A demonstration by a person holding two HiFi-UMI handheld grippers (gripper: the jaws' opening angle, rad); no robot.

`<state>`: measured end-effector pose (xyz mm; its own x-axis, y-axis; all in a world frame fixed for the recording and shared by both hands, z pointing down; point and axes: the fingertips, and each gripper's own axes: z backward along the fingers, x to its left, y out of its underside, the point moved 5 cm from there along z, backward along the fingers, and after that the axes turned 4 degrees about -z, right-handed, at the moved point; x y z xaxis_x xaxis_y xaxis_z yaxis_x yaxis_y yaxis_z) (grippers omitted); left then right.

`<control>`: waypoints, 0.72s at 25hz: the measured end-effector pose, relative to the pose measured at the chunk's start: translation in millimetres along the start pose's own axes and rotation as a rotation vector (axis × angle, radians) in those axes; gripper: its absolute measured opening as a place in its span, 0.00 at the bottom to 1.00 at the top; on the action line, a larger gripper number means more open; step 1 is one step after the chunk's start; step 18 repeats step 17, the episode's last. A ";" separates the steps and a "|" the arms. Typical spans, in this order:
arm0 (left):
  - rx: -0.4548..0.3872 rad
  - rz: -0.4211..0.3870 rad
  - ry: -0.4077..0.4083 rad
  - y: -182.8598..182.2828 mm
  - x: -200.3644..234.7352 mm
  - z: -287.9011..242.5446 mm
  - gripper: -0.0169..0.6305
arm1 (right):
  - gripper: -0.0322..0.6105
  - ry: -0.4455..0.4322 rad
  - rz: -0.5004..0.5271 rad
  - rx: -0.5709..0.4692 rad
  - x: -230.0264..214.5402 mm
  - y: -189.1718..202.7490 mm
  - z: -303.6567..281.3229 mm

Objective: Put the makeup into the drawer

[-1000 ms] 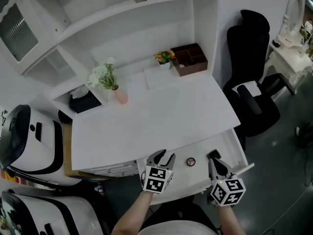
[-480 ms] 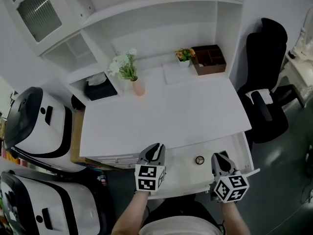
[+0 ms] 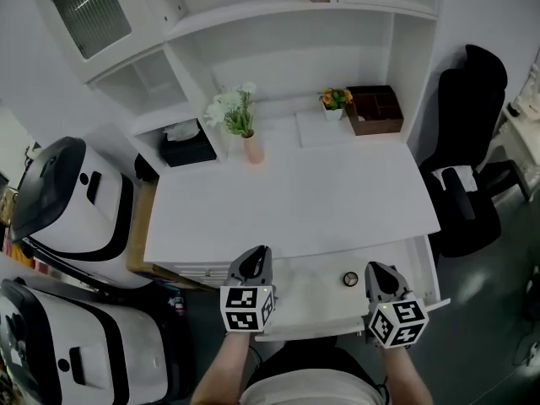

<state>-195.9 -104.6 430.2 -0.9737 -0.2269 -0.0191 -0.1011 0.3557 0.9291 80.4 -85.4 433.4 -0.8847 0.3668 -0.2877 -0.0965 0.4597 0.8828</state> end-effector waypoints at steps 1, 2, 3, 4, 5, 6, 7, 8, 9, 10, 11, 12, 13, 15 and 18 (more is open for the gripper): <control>-0.003 0.003 -0.003 -0.7 1.4 1.0 0.06 | 0.05 -0.001 0.004 -0.001 0.9 -1.0 -0.4; -0.006 0.006 -0.004 -1.2 2.6 1.7 0.06 | 0.05 0.000 0.008 -0.002 1.8 -2.0 -0.7; -0.008 0.009 -0.004 -1.4 3.5 2.4 0.06 | 0.05 0.001 0.011 -0.003 2.6 -2.7 -0.7; -0.010 0.014 -0.003 -1.2 4.1 3.1 0.06 | 0.05 0.003 0.014 -0.003 3.2 -3.1 -0.4; -0.011 0.018 0.000 -0.9 4.4 3.9 0.06 | 0.05 0.006 0.017 -0.003 3.7 -3.2 0.2; -0.012 0.022 0.004 -0.7 4.3 4.6 0.06 | 0.05 0.009 0.019 -0.004 3.9 -3.4 1.0; -0.013 0.024 0.008 -0.7 3.8 5.1 0.06 | 0.05 0.012 0.020 -0.004 3.7 -3.6 1.9; -0.014 0.024 0.013 -0.8 3.0 5.4 0.06 | 0.05 0.016 0.020 -0.004 3.2 -3.6 2.9; -0.016 0.023 0.019 -1.0 1.9 5.5 0.06 | 0.05 0.021 0.020 -0.005 2.5 -3.5 4.0; -0.017 0.021 0.025 -1.1 0.8 5.4 0.06 | 0.05 0.026 0.019 -0.005 1.6 -3.1 5.0; -0.017 0.019 0.031 -1.3 -0.4 5.3 0.06 | 0.05 0.030 0.018 -0.005 0.7 -2.6 6.2; -0.018 0.018 0.035 -1.6 -1.3 5.2 0.06 | 0.05 0.034 0.017 -0.005 -0.2 -2.2 7.3; -0.019 0.017 0.038 -2.0 -2.0 4.9 0.06 | 0.05 0.038 0.016 -0.006 -1.1 -2.1 8.2; -0.023 0.015 0.043 -3.6 -2.8 4.1 0.06 | 0.05 0.046 0.016 -0.009 -2.9 -2.7 9.0; -0.029 0.012 0.048 -5.8 -3.3 3.1 0.07 | 0.05 0.054 0.017 -0.012 -4.7 -3.8 9.2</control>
